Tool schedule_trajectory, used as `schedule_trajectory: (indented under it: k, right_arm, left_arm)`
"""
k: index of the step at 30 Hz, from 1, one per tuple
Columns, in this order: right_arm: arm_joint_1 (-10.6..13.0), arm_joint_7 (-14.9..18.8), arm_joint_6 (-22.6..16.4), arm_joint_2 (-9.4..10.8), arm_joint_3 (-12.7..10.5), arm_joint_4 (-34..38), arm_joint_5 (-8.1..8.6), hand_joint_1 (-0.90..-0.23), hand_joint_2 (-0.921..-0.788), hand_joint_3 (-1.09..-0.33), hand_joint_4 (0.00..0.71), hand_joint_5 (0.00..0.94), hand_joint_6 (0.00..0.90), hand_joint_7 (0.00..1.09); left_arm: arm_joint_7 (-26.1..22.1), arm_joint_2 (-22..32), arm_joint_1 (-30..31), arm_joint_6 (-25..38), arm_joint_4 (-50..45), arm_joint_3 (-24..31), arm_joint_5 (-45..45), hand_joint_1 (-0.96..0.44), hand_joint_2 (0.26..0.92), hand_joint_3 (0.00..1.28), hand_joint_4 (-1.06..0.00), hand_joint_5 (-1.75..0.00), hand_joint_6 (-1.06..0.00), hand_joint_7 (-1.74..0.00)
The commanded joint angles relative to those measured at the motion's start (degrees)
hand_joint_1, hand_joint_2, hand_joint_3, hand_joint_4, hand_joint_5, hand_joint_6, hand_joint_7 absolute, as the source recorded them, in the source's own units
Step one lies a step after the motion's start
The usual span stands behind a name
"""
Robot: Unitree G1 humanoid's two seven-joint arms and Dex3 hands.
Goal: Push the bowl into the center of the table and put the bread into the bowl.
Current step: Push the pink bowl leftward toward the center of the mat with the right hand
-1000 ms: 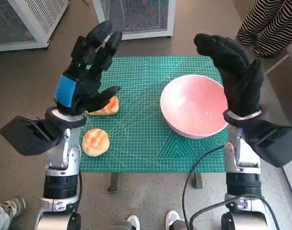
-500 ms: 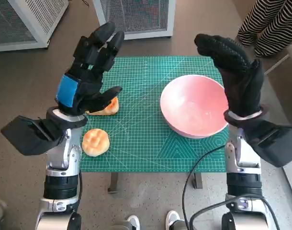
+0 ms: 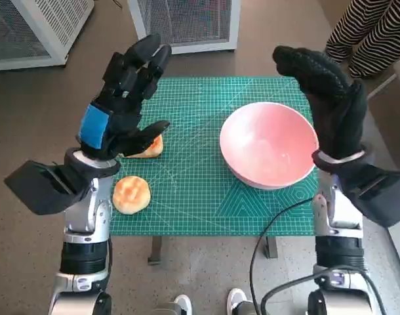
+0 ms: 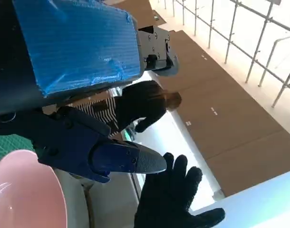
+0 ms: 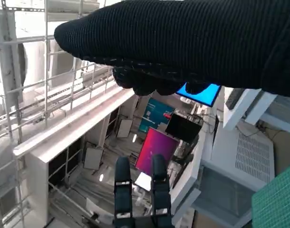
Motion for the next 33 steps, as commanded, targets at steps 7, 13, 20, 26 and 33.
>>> schedule_trajectory:
  k: [7, 13, 20, 26, 33]
  right_arm:
    - [-6.93, -9.06, -6.27, -9.34, -6.08, 27.81, -5.64, -0.597, -0.921, -0.698, 0.186, 0.001, 0.000, 0.52]
    - [-9.46, -14.70, -3.92, -10.76, -8.02, 36.71, -5.66, -0.563, -0.921, -0.753, 0.156, 0.000, -0.001, 0.50]
    - [-10.45, -18.96, 0.47, -11.05, -9.29, 44.17, -5.55, -0.548, -0.921, -0.821, 0.097, 0.000, -0.001, 0.48]
    - [-9.50, -19.92, 6.52, -10.18, -10.76, 47.60, -5.07, -0.539, -0.921, -0.830, 0.081, 0.000, -0.001, 0.48]
    - [-7.81, -21.24, 11.81, -8.36, -10.99, 48.89, -5.91, -0.514, -0.921, -0.830, 0.093, 0.007, 0.000, 0.47]
  left_arm:
    - [1.14, 0.11, 1.20, -2.60, 0.40, 0.41, 2.01, -0.60, 0.921, 0.27, -0.17, -0.01, 0.00, -0.54]
    - [2.45, 0.49, 1.59, -4.43, 1.05, 0.48, 4.26, -0.64, 0.921, 0.31, -0.18, -0.01, 0.00, -0.54]
    - [2.60, 0.56, 1.82, -5.06, 1.56, 0.55, 4.62, -0.66, 0.921, 0.33, -0.18, -0.01, 0.00, -0.52]
    - [2.11, 0.77, 1.98, -4.69, 1.54, 0.71, 3.87, -0.66, 0.921, 0.33, -0.18, -0.01, 0.00, -0.52]
    - [1.77, 0.81, 2.27, -3.39, 0.66, 0.86, 2.90, -0.65, 0.921, 0.34, -0.18, -0.01, 0.00, -0.53]
